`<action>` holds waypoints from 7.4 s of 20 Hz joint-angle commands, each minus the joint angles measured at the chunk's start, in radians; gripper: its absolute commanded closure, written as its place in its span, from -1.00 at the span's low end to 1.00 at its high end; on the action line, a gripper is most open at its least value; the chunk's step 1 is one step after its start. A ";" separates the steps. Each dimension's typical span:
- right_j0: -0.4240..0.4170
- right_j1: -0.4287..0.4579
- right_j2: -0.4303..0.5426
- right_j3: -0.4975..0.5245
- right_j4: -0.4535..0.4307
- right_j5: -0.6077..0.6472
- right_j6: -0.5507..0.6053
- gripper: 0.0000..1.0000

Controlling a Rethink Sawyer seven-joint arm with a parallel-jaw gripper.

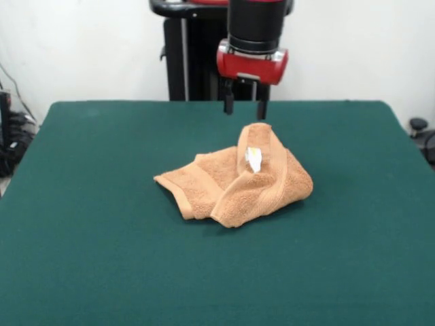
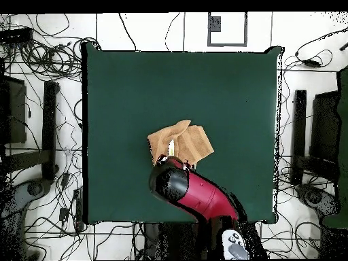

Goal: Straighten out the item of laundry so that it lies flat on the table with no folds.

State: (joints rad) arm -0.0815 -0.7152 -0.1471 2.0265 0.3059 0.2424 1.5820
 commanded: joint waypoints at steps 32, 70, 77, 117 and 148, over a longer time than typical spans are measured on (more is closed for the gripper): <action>-0.088 0.099 0.237 -0.021 -0.026 -0.193 0.187 -1.00; -0.105 0.172 0.250 0.029 -0.075 -0.276 0.215 -1.00; -0.105 0.217 0.241 0.005 -0.099 -0.264 0.180 -1.00; -0.150 0.235 0.286 -0.013 -0.223 -0.310 0.172 -1.00; -0.114 0.262 0.251 -0.052 -0.237 -0.294 0.162 1.00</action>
State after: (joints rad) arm -0.2333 -0.4997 0.0214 2.0247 0.0873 -0.0324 1.5820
